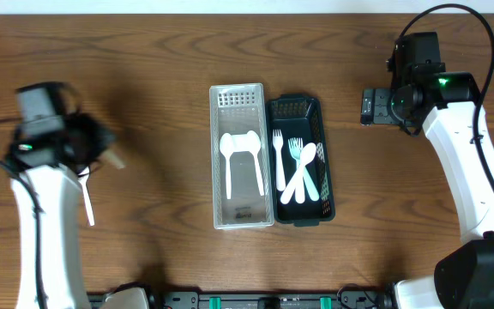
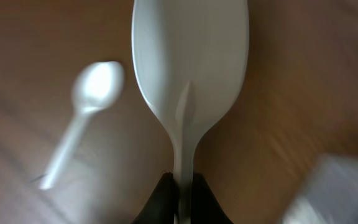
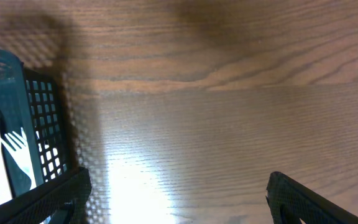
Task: Pack container
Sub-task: 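Drop the third spoon into the clear basket with the left gripper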
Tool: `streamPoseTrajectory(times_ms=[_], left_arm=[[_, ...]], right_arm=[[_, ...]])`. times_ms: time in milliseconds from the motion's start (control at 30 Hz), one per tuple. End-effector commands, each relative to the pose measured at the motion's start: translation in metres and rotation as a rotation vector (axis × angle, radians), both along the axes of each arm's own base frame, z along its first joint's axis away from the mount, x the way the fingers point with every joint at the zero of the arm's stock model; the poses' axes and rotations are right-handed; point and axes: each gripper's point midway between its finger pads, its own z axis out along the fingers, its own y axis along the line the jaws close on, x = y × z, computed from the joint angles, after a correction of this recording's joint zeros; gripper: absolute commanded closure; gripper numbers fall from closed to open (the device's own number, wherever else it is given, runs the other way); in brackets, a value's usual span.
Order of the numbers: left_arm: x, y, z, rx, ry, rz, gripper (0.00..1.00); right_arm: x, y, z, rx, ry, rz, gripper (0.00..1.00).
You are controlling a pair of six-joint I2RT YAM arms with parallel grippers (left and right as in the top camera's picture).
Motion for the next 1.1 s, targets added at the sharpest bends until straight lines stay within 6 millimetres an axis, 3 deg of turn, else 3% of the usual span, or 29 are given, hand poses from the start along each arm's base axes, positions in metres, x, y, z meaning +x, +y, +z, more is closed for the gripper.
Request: streamPoseTrajectory(times_ms=[0,167,300,467,600,733,767,833,867,933,1067], left_arm=[[0.003,-0.056,0.0,0.029,0.011,-0.225,0.94],[0.002,-0.142,-0.021,0.036,0.066,-0.496,0.94],[-0.006,-0.188,-0.05,0.049,0.15,-0.647,0.94],[-0.015,-0.228,-0.078,0.065,0.21,-0.766,0.94],[-0.012,-0.244,-0.083,0.065,0.186,-0.8,0.94],[-0.009,-0.249,-0.087,0.065,0.184,-0.805,0.94],[-0.008,-0.249,-0.089,0.066,0.189,-0.805,0.91],[-0.008,-0.249,-0.091,0.067,0.193,-0.806,0.55],[-0.008,-0.247,-0.091,0.077,0.191,-0.805,0.45],[-0.005,-0.243,-0.087,0.1,0.179,-0.805,0.37],[0.006,-0.219,-0.054,0.142,0.128,-0.756,0.35]], right_arm=[[0.002,-0.007,-0.002,-0.019,0.002,-0.003,0.06],[0.003,-0.007,-0.001,-0.018,-0.001,-0.003,0.06],[0.003,-0.007,-0.001,-0.018,-0.001,-0.003,0.06],[0.002,-0.007,-0.002,-0.018,0.0,-0.003,0.06],[0.002,-0.007,-0.002,-0.019,0.0,-0.003,0.06],[0.002,-0.007,-0.002,-0.019,0.0,-0.003,0.06],[0.002,-0.007,-0.002,-0.019,0.0,-0.003,0.06],[0.002,-0.007,-0.002,-0.019,0.0,-0.003,0.06],[0.002,-0.007,-0.002,-0.019,0.001,-0.003,0.06],[0.002,-0.007,-0.002,-0.019,0.002,-0.003,0.06],[0.002,-0.007,-0.002,-0.02,0.002,-0.003,0.05]])
